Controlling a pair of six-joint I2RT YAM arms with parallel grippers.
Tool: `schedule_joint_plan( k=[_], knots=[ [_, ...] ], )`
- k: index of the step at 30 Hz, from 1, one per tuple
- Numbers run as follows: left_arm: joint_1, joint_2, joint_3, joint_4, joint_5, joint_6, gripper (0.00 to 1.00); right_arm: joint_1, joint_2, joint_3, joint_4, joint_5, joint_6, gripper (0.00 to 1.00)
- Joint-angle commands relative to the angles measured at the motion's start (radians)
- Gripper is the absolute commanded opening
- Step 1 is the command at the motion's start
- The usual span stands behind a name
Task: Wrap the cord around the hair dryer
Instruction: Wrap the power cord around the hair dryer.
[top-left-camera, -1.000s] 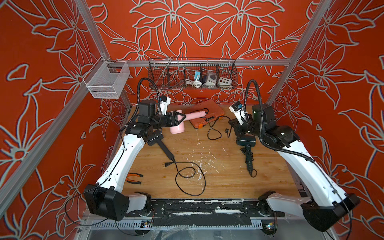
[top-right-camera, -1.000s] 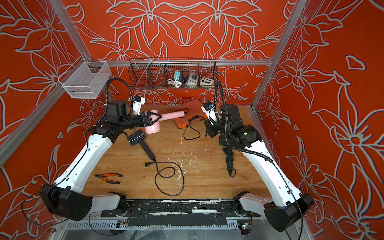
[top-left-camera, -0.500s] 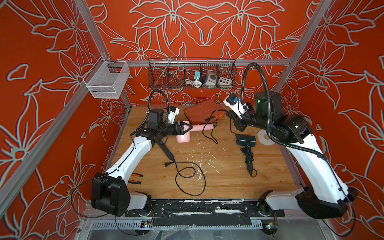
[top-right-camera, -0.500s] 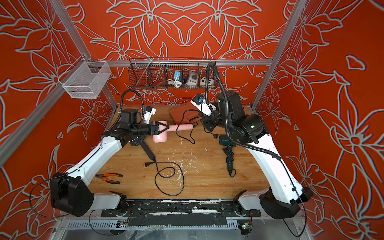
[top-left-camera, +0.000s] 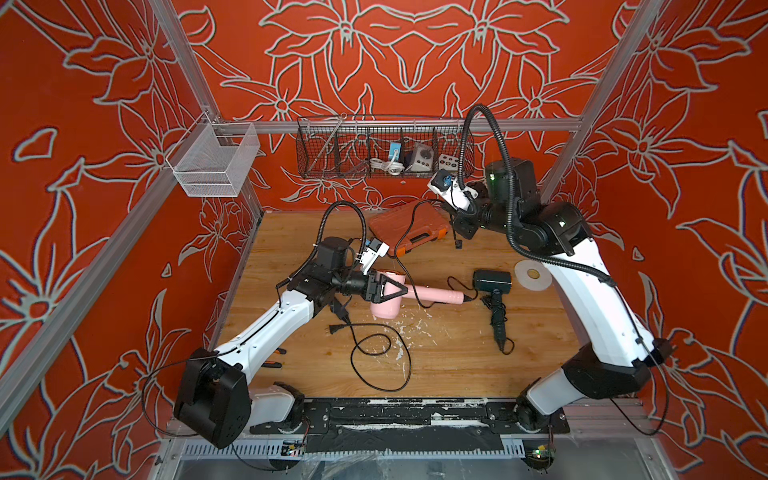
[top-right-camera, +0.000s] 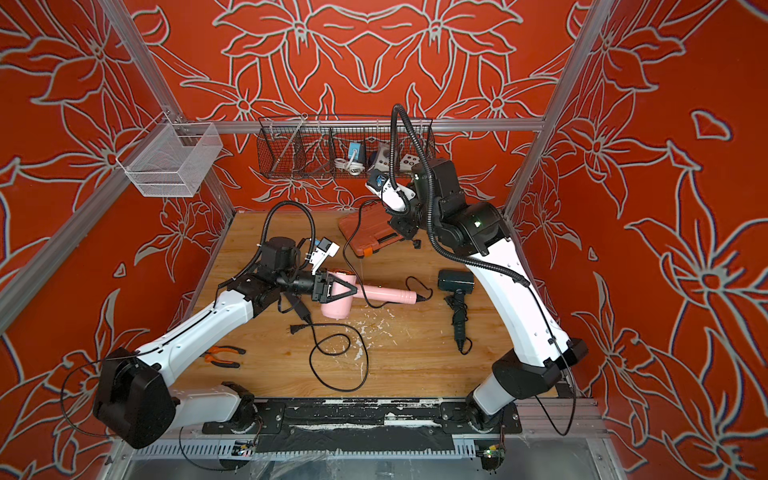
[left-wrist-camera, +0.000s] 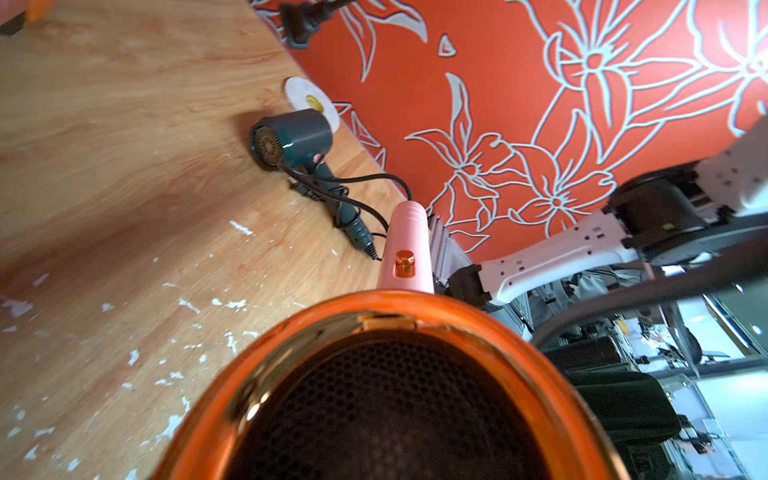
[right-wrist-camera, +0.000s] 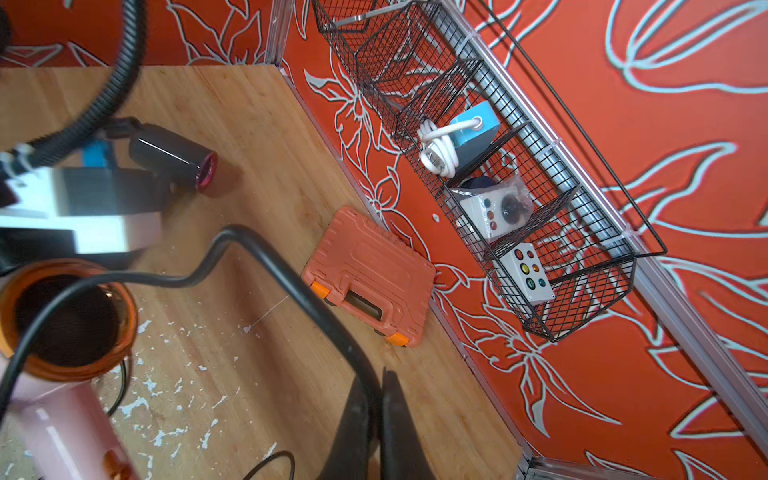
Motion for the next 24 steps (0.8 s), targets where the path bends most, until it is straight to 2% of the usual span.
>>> schedule_joint_plan(
  k=[1,7,13,20,24],
  knots=[
    [-0.013,-0.070,-0.011,0.261,0.149,-0.076,0.00,-0.015,0.006,-0.072,0.052,0.013,-0.032,0.00],
    [-0.019,-0.133,0.010,0.354,0.172,-0.118,0.00,-0.091,-0.016,-0.247,0.160,-0.074,0.043,0.00],
    [-0.015,-0.173,0.052,0.393,0.171,-0.156,0.00,-0.229,-0.086,-0.462,0.314,-0.263,0.155,0.00],
    [0.018,-0.166,0.078,0.503,0.144,-0.262,0.00,-0.312,-0.118,-0.613,0.443,-0.420,0.272,0.00],
    [0.075,-0.143,0.073,0.620,0.095,-0.390,0.00,-0.322,-0.138,-0.673,0.508,-0.468,0.326,0.00]
  ],
)
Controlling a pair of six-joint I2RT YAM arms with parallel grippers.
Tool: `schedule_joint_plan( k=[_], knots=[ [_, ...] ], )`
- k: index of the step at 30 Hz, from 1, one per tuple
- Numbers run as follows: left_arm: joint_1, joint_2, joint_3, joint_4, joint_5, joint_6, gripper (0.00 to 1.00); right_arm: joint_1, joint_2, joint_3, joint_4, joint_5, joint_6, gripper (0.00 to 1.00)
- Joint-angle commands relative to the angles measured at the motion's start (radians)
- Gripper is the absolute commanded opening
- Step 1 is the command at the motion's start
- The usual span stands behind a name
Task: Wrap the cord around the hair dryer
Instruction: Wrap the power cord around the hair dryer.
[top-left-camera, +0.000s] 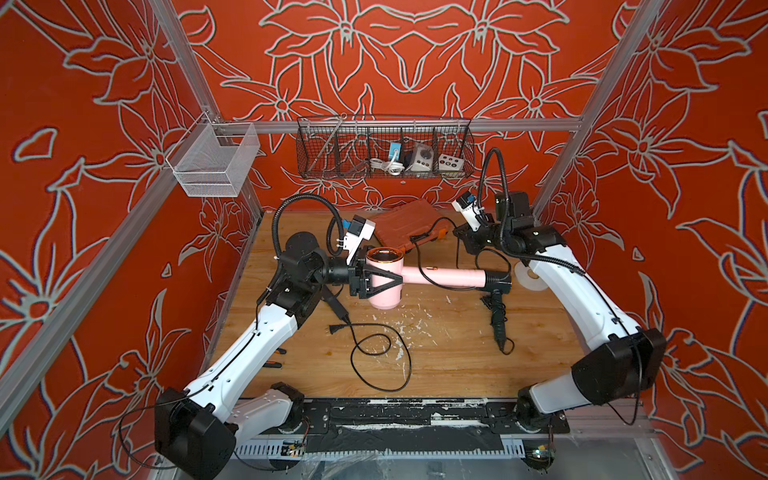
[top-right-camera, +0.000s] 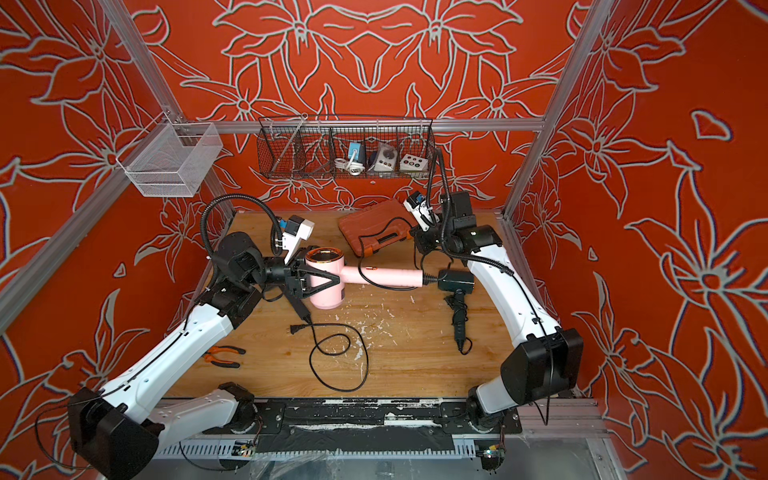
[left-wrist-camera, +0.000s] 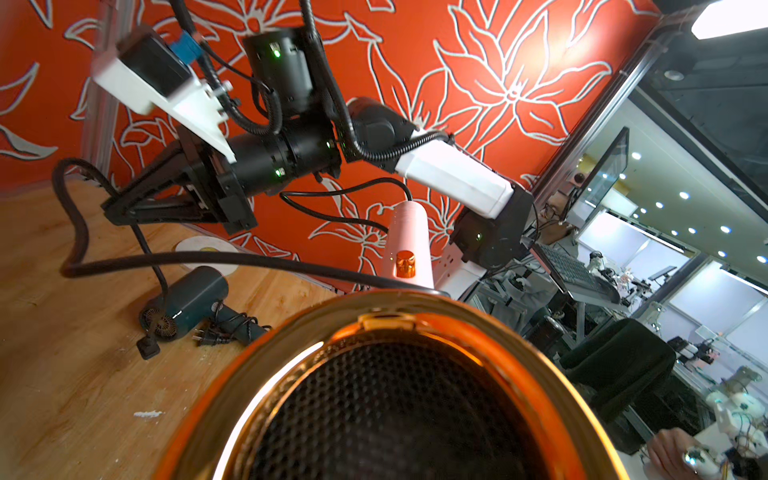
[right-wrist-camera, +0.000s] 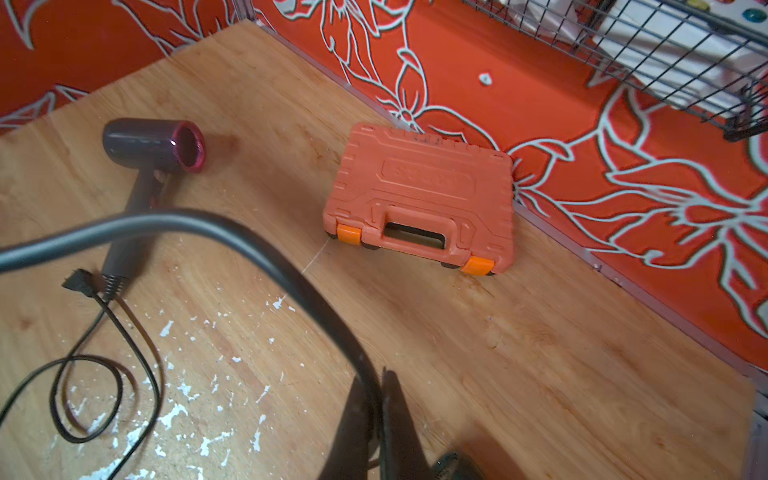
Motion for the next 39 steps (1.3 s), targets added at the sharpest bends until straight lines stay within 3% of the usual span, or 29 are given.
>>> schedule_joint_plan(
  k=[1,13,21,27,32,39],
  knots=[
    [0.050,0.011,0.033,0.198,-0.045,-0.143,0.00,-0.005,-0.038,-0.043,0.110,-0.092,0.078,0.00],
    [0.153,0.098,0.075,0.439,-0.109,-0.349,0.00,-0.004,-0.094,-0.226,0.248,-0.177,0.211,0.00],
    [0.209,0.137,0.092,0.528,-0.157,-0.412,0.00,-0.003,-0.155,-0.348,0.278,-0.165,0.228,0.00],
    [0.283,0.138,0.071,0.554,-0.267,-0.437,0.00,0.009,-0.198,-0.401,0.277,-0.173,0.237,0.00],
    [0.350,0.163,0.071,0.641,-0.347,-0.494,0.00,0.068,-0.222,-0.451,0.260,-0.122,0.218,0.00],
    [0.404,0.201,0.157,0.669,-0.366,-0.511,0.00,0.153,-0.208,-0.515,0.240,-0.025,0.188,0.00]
  ],
)
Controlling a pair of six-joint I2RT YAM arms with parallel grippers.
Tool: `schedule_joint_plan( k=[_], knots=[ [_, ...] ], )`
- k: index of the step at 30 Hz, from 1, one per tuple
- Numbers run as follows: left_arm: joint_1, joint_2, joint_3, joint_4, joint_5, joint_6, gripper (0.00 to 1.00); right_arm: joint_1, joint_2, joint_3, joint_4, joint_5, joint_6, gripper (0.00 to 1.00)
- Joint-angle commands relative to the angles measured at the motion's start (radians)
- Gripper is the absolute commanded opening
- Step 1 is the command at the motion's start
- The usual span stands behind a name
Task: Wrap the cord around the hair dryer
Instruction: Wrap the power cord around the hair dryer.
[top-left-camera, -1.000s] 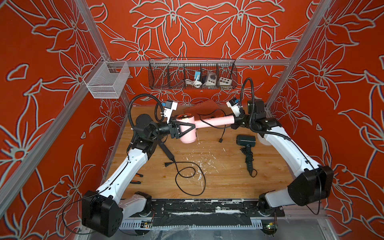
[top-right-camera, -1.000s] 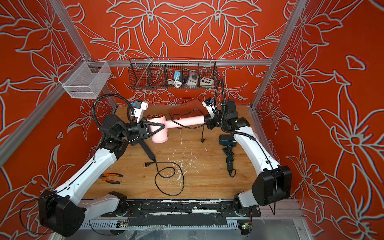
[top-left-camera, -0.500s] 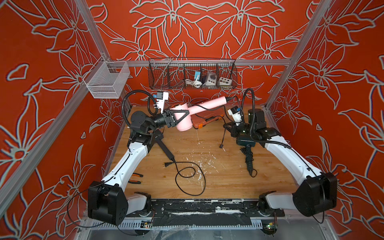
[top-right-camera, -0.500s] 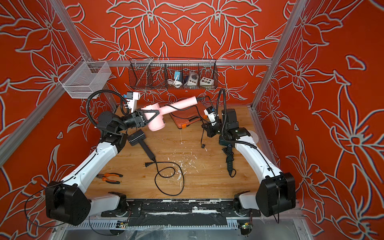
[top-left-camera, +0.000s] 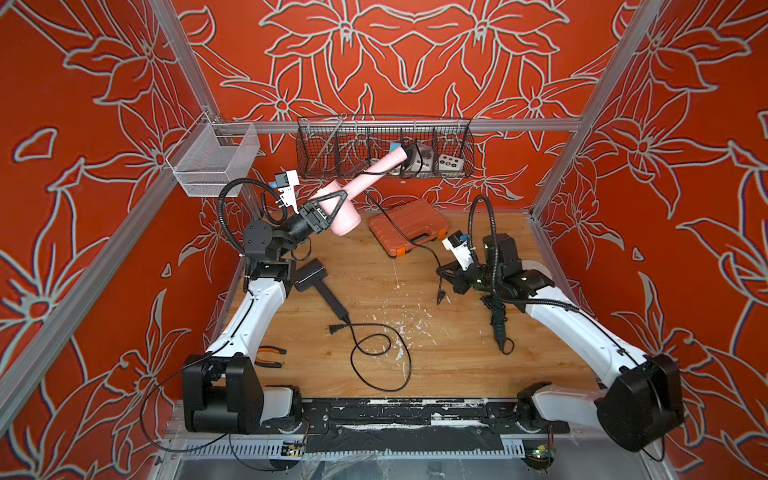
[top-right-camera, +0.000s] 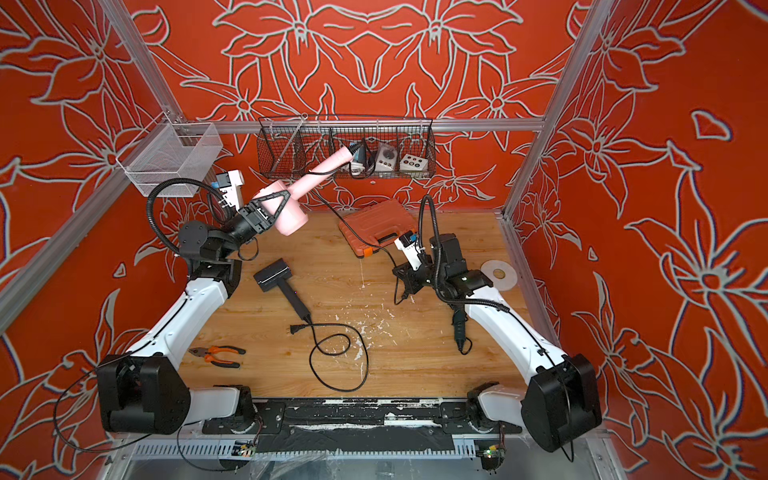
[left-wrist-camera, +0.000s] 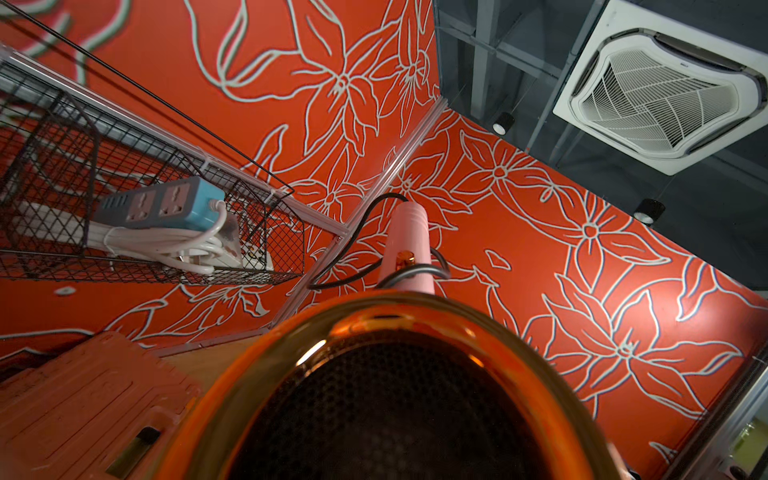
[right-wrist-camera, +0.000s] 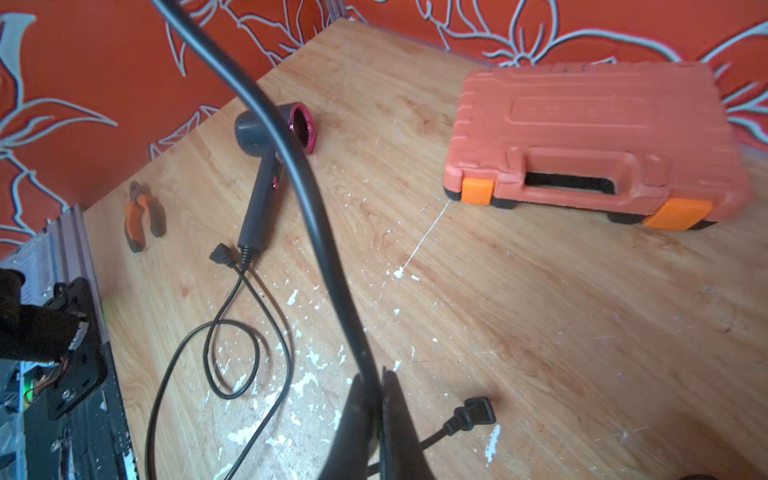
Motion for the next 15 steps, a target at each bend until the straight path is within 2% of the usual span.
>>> schedule_joint_plan(
  k=[1,6,15],
  knots=[
    [0.029,-0.010,0.078,0.135,-0.059,-0.023,0.00,0.013,0.007,-0.041,-0.021,0.088,-0.033,0.00],
    [0.060,-0.001,0.098,0.129,-0.065,-0.017,0.00,0.014,0.033,-0.085,-0.049,0.189,-0.039,0.00],
    [0.065,-0.001,0.091,0.127,-0.059,-0.012,0.00,0.013,0.164,-0.075,-0.136,0.386,-0.007,0.00]
  ],
)
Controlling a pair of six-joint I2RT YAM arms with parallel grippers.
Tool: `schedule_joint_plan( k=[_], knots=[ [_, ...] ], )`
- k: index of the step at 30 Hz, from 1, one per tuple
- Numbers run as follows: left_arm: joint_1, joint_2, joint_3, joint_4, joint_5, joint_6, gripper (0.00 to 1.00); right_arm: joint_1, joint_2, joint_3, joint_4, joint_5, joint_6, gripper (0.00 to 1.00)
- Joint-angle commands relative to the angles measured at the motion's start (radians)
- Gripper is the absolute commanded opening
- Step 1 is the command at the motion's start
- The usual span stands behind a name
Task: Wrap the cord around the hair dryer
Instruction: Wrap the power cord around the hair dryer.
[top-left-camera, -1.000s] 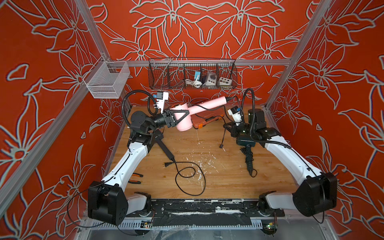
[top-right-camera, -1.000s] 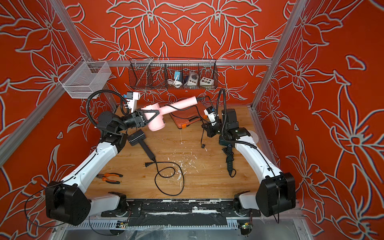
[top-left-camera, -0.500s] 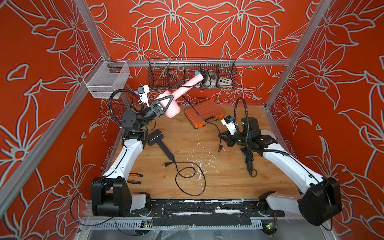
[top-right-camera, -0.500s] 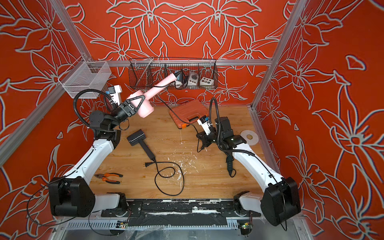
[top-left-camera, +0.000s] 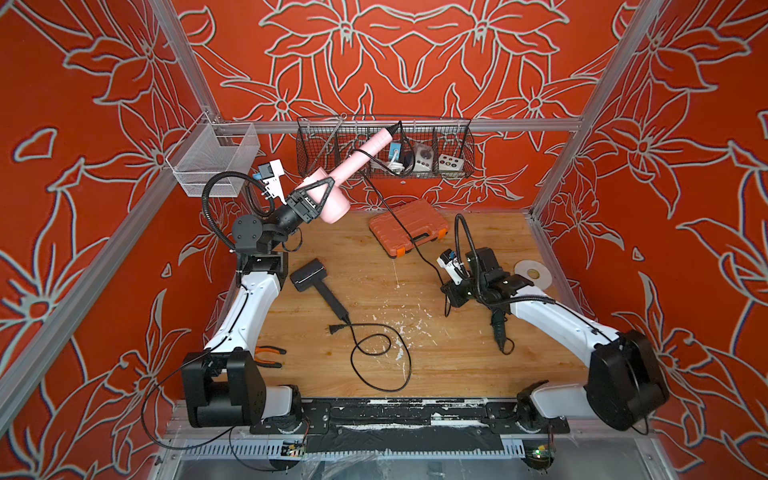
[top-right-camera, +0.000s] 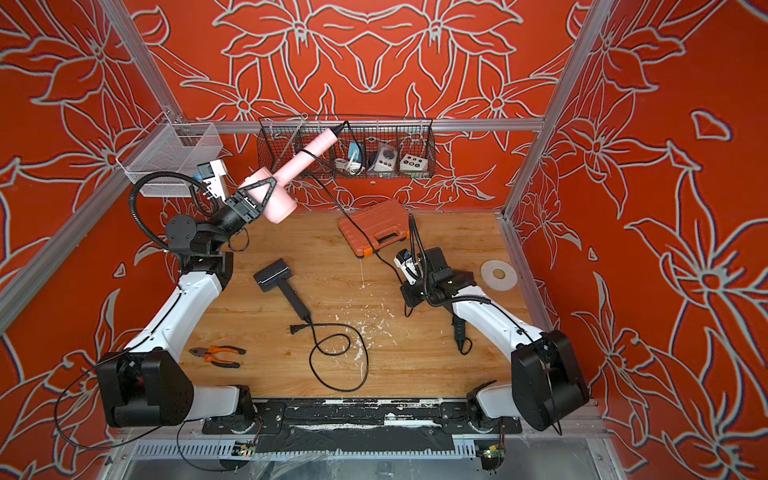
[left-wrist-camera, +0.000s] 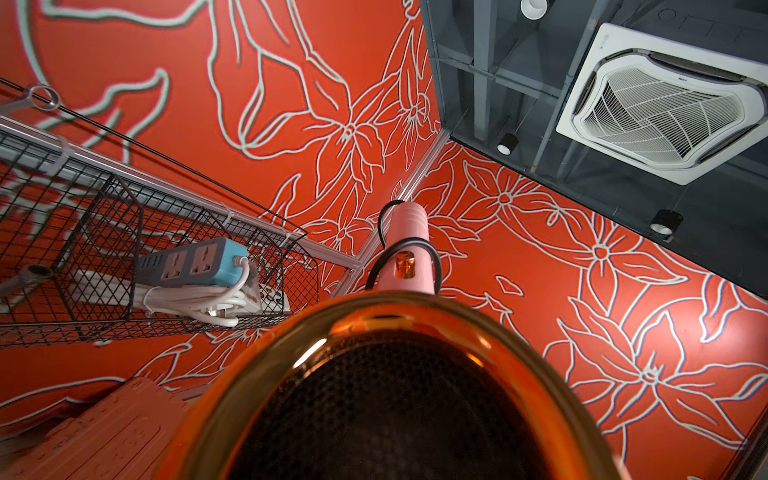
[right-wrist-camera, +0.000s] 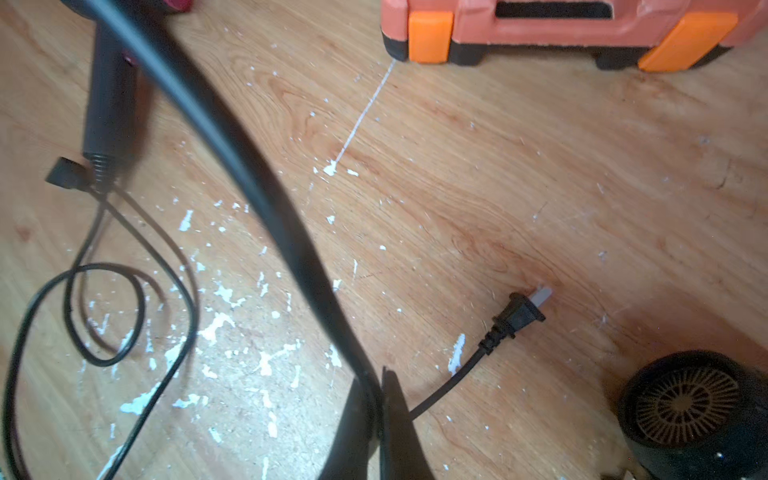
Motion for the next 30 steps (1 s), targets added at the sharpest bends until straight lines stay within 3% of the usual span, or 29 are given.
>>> schedule_joint_plan(
  k=[1,14,22,26,30],
  knots=[
    [0.009,-0.017,0.032,0.108,-0.046,-0.008,0.00,-0.003,0.050,-0.005,-0.095,0.139,0.016,0.00],
    [0.017,-0.003,0.059,0.129,-0.068,-0.024,0.00,-0.004,0.160,-0.009,-0.131,0.220,0.059,0.00],
    [0.097,0.020,0.124,0.215,-0.139,-0.116,0.00,-0.006,0.271,0.065,-0.190,0.254,0.070,0.00],
    [0.122,0.025,0.131,0.210,-0.121,-0.129,0.00,-0.005,0.261,0.060,-0.185,0.246,0.066,0.00],
    [0.121,0.022,0.084,0.187,-0.103,-0.102,0.00,0.007,0.148,0.028,-0.162,0.212,0.058,0.00]
  ],
)
